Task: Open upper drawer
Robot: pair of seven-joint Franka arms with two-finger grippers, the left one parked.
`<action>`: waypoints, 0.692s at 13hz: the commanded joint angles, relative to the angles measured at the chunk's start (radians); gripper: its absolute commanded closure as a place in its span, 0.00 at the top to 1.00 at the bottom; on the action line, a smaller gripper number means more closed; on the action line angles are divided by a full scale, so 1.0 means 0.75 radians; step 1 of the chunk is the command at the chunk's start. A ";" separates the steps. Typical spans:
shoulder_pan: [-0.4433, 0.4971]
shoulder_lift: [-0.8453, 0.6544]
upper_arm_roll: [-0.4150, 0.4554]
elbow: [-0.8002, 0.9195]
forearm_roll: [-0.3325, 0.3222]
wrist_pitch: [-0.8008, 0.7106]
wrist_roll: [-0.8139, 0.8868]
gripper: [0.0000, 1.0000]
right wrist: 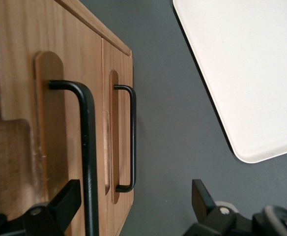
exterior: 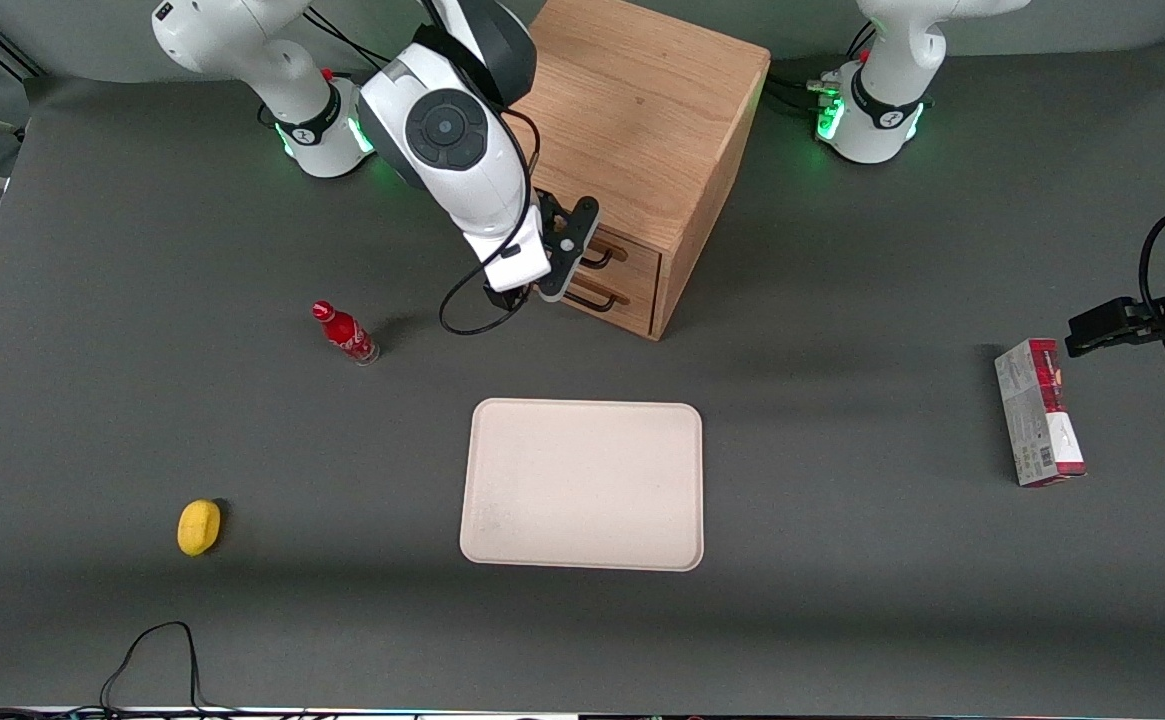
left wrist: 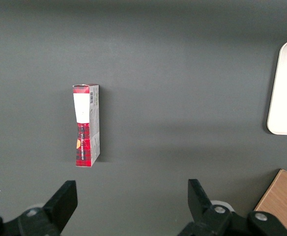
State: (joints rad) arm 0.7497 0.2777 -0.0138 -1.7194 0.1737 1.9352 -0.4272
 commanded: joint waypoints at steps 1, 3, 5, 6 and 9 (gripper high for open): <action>0.019 0.016 -0.004 -0.045 0.042 0.048 -0.046 1.00; 0.019 0.035 -0.006 -0.045 0.042 0.072 -0.046 1.00; 0.019 0.043 -0.006 -0.039 0.042 0.073 -0.044 1.00; 0.019 0.043 -0.006 -0.035 0.042 0.070 -0.044 1.00; 0.013 0.043 -0.012 -0.023 0.042 0.070 -0.040 1.00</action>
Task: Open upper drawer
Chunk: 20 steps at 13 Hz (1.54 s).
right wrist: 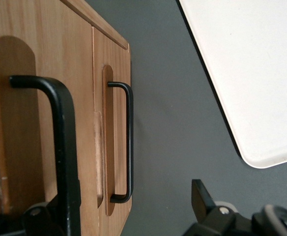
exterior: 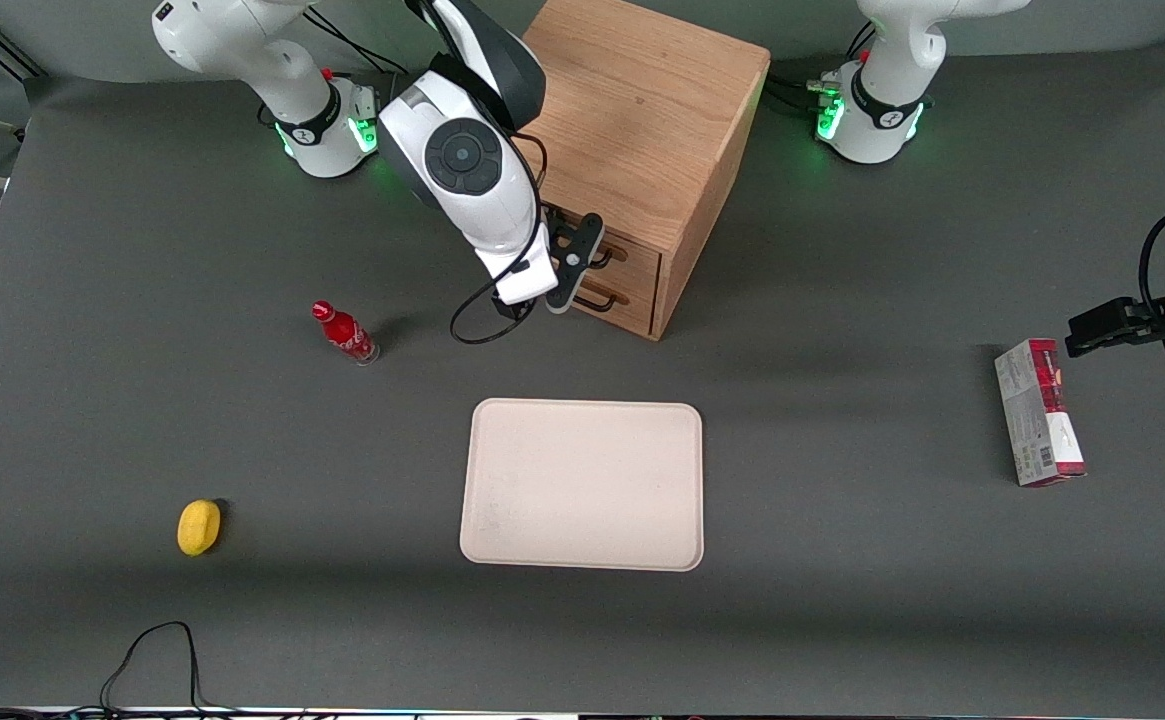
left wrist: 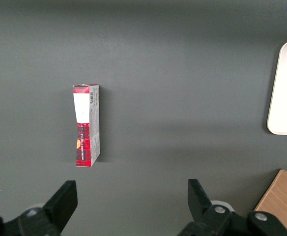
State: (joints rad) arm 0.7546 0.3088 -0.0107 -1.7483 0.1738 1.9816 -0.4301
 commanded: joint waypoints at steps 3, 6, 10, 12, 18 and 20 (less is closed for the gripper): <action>-0.018 0.020 -0.020 0.050 0.040 0.009 -0.038 1.00; -0.065 0.053 -0.020 0.104 0.038 0.003 -0.042 1.00; -0.106 0.097 -0.020 0.165 0.030 -0.006 -0.040 1.00; -0.123 0.124 -0.020 0.198 0.028 -0.006 -0.040 1.00; -0.210 0.179 -0.023 0.277 0.026 -0.010 -0.095 1.00; -0.243 0.192 -0.023 0.296 0.026 -0.010 -0.099 1.00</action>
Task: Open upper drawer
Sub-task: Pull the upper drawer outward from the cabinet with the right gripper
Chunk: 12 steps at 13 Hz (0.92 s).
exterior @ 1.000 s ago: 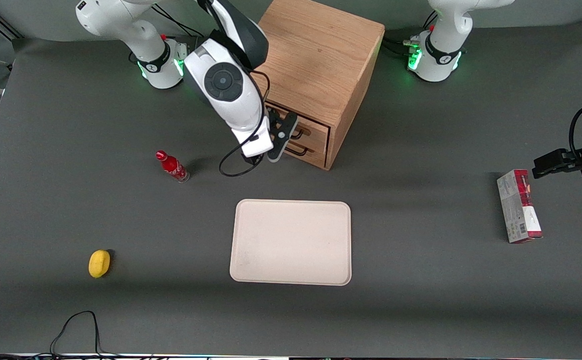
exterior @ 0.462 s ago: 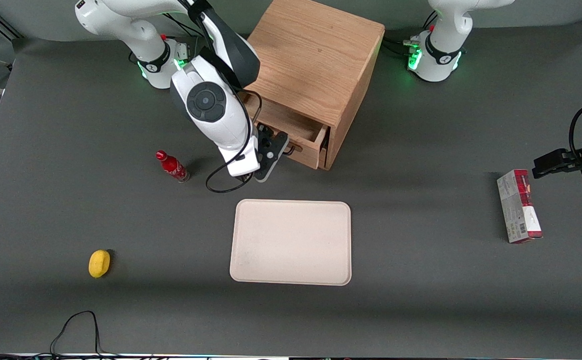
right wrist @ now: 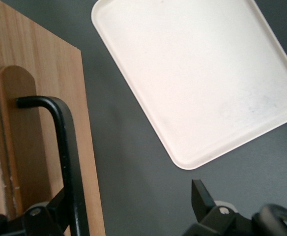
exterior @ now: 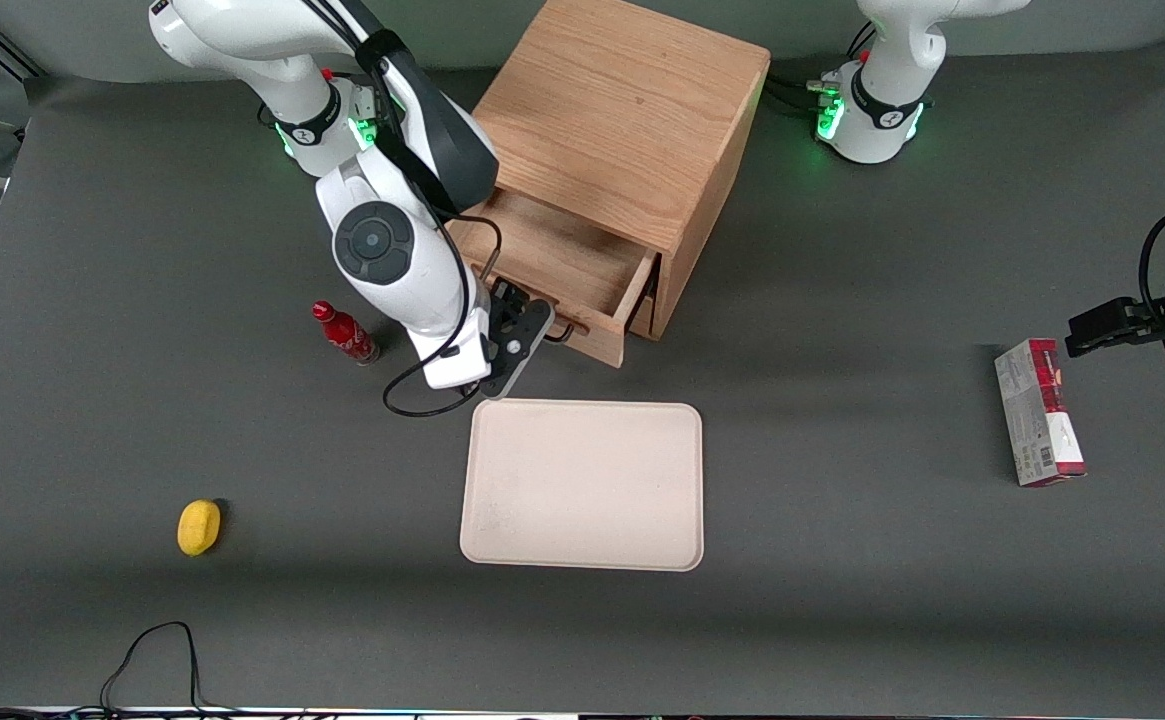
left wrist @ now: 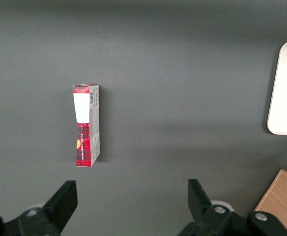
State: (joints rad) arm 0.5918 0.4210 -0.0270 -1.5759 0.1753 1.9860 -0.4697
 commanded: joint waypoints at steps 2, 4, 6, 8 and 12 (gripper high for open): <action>-0.047 0.048 -0.001 0.082 0.024 -0.016 -0.045 1.00; -0.081 0.069 -0.001 0.113 0.024 -0.018 -0.045 1.00; -0.098 0.087 -0.001 0.140 0.022 -0.026 -0.045 1.00; -0.116 0.107 -0.001 0.158 0.022 -0.028 -0.045 1.00; -0.153 0.136 -0.001 0.195 0.020 -0.028 -0.042 1.00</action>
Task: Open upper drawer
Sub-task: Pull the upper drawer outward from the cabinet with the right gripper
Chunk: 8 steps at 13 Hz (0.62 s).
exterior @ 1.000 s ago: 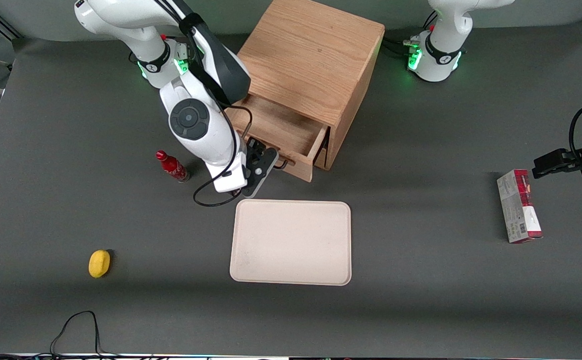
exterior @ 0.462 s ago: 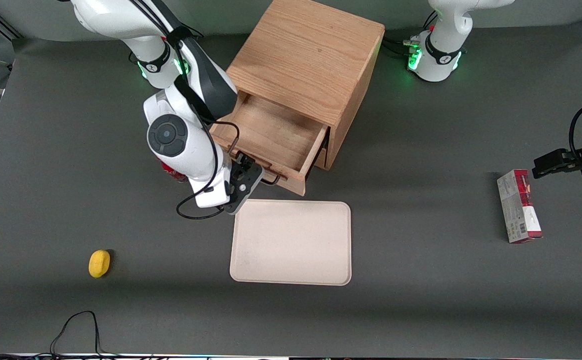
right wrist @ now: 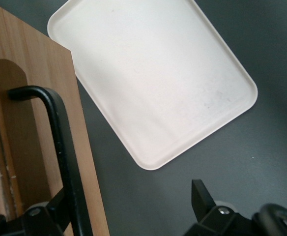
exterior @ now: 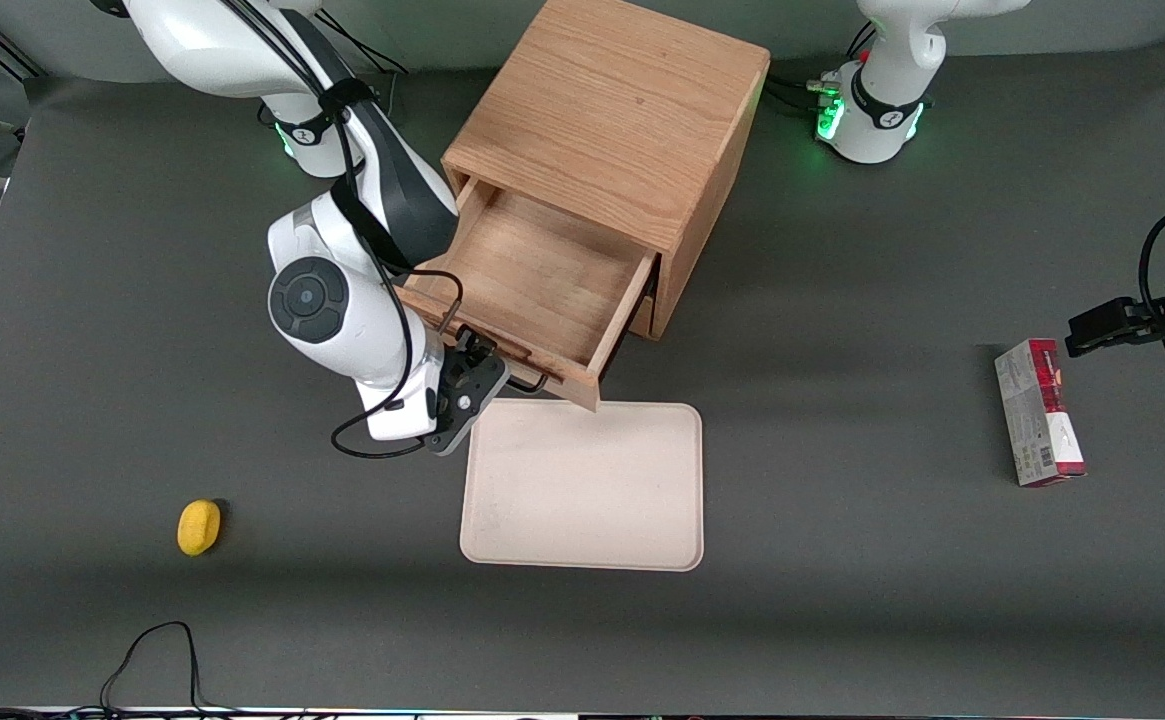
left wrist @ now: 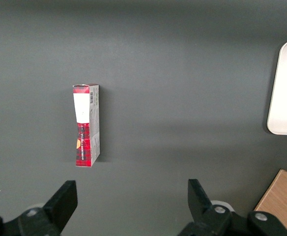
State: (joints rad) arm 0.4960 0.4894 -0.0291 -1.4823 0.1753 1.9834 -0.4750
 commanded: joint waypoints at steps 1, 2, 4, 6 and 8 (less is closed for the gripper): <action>-0.035 0.049 0.002 0.072 0.022 -0.024 -0.036 1.00; -0.040 0.051 0.002 0.072 0.022 -0.022 -0.036 1.00; -0.042 0.065 0.002 0.084 0.018 -0.022 -0.034 1.00; -0.068 0.094 0.002 0.129 -0.002 -0.022 -0.033 1.00; -0.070 0.100 0.002 0.136 -0.005 -0.022 -0.033 1.00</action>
State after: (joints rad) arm 0.4590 0.5301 -0.0301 -1.4367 0.1751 1.9827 -0.4754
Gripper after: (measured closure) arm 0.000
